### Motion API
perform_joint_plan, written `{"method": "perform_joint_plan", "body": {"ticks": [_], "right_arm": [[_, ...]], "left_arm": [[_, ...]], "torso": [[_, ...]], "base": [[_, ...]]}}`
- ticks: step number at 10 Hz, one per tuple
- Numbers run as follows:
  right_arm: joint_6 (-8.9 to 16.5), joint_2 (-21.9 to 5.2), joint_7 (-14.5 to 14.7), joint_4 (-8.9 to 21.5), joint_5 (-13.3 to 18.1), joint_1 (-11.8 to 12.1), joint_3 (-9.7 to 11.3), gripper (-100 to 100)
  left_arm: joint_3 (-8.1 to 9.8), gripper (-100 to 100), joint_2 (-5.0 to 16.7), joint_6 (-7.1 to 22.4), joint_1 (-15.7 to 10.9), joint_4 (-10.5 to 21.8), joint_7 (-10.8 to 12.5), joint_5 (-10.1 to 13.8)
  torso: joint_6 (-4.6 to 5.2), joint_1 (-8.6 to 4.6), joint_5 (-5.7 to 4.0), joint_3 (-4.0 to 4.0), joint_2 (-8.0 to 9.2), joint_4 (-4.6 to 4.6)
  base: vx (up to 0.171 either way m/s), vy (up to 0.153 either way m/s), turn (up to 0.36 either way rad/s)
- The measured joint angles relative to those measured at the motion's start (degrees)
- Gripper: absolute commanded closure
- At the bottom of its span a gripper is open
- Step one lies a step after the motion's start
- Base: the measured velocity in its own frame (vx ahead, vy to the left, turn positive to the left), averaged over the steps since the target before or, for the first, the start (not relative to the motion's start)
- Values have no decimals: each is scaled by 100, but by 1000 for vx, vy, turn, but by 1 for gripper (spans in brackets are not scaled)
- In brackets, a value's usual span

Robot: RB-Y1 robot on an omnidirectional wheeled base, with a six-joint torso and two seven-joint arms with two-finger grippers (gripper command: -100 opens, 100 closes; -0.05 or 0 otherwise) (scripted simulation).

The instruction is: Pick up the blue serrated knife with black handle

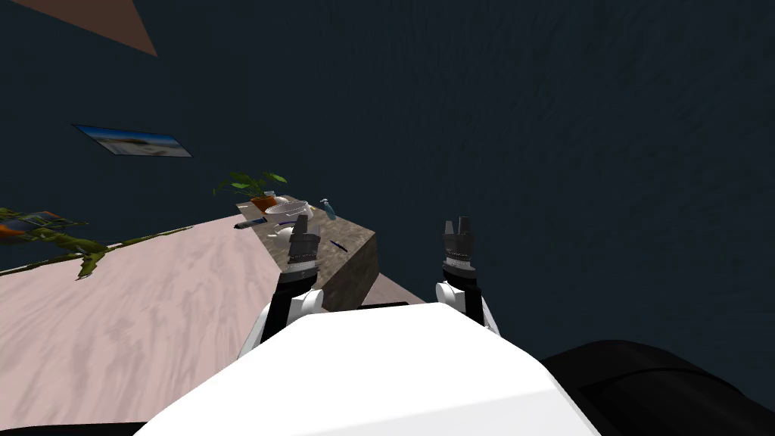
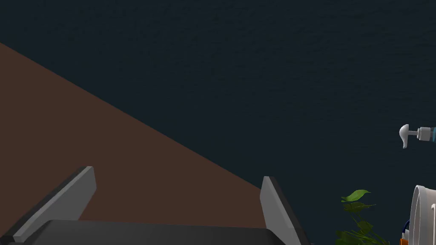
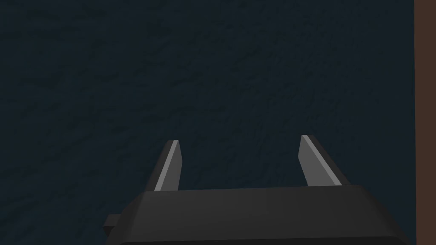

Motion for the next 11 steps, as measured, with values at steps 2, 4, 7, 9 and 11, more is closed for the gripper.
{"method": "perform_joint_plan", "body": {"ticks": [2, 4, 7, 9, 11], "right_arm": [[0, 0, 0, 0, 0, 0, 0, 0], [0, 0, 0, 0, 0, 0, 0, 0], [0, 0, 0, 0, 0, 0, 0, 0], [0, 0, 0, 0, 0, 0, 0, 0], [0, 0, 0, 0, 0, 0, 0, 0]], "left_arm": [[58, -100, 241, 211, 54, -34, -25, 69], [132, -100, 412, 504, 159, -109, -56, 164], [192, -100, 505, 908, 285, -189, -128, 271], [264, -100, 562, 1149, 338, -242, -141, 351], [310, -100, 591, 1408, 407, -309, -176, 418]], "torso": [[1, 3, 1, -3, -5, -1], [1, 1, 0, -7, -12, -3], [0, 1, 0, -6, -10, -2], [1, 1, 0, -5, -8, -2], [1, 0, 0, -6, -11, -2]], "base": [[23, 2, -81], [37, -3, -97], [24, 1, -43], [22, 2, -65], [29, 0, -64]]}}
